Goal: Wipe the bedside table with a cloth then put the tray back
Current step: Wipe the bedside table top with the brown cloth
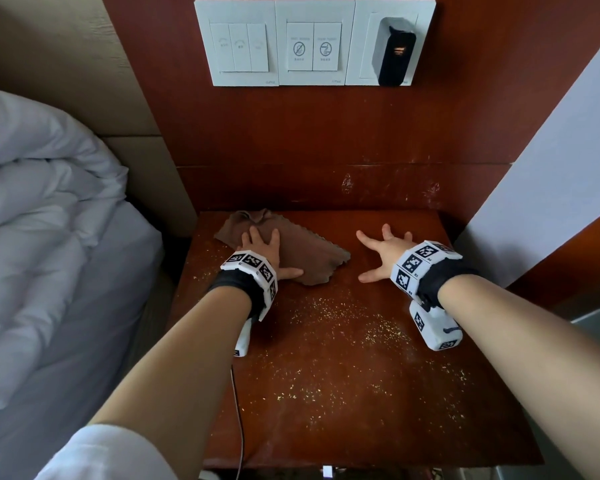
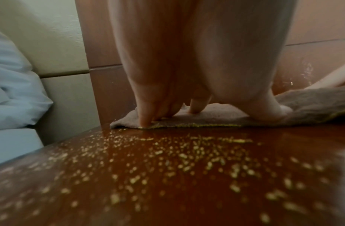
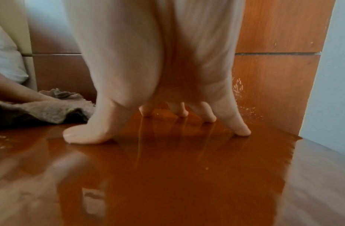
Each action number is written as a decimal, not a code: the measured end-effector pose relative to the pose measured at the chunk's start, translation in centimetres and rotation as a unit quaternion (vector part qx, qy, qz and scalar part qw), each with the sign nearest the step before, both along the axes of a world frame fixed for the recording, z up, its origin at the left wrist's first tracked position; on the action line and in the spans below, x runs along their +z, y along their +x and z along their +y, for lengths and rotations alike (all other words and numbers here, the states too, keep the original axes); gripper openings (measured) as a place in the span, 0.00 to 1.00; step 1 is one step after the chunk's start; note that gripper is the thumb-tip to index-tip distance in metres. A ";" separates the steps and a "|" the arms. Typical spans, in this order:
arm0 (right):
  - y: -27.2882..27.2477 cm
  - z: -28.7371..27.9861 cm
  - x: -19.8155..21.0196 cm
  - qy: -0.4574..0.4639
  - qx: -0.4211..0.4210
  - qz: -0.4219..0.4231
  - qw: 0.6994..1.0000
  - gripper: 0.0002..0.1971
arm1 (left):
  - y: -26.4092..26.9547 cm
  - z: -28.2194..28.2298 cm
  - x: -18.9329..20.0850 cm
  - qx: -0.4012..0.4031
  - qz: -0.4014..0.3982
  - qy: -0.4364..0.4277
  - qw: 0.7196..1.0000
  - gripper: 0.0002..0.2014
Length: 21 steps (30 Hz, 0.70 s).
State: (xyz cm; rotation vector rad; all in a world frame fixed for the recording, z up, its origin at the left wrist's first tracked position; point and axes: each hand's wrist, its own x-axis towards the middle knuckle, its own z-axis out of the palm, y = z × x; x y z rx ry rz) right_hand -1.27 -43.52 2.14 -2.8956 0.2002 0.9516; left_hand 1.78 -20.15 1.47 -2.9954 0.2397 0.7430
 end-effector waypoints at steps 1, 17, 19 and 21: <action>0.0 0.0 -0.1 0.002 -0.002 -0.001 1.000 0.49 | -0.1 0.0 0.1 -0.003 0.001 0.002 1.000 0.52; -0.2 0.1 0.0 -0.015 -0.005 -0.007 1.000 0.48 | -5.8 1.6 0.1 -0.002 0.031 0.007 0.999 0.52; -0.3 0.2 0.1 -0.018 -0.002 -0.006 1.000 0.48 | -6.1 1.6 0.1 -0.004 0.032 0.009 0.999 0.52; -0.2 0.2 0.1 -0.020 0.000 -0.005 1.000 0.47 | -5.9 1.6 0.2 -0.007 0.037 0.008 0.999 0.52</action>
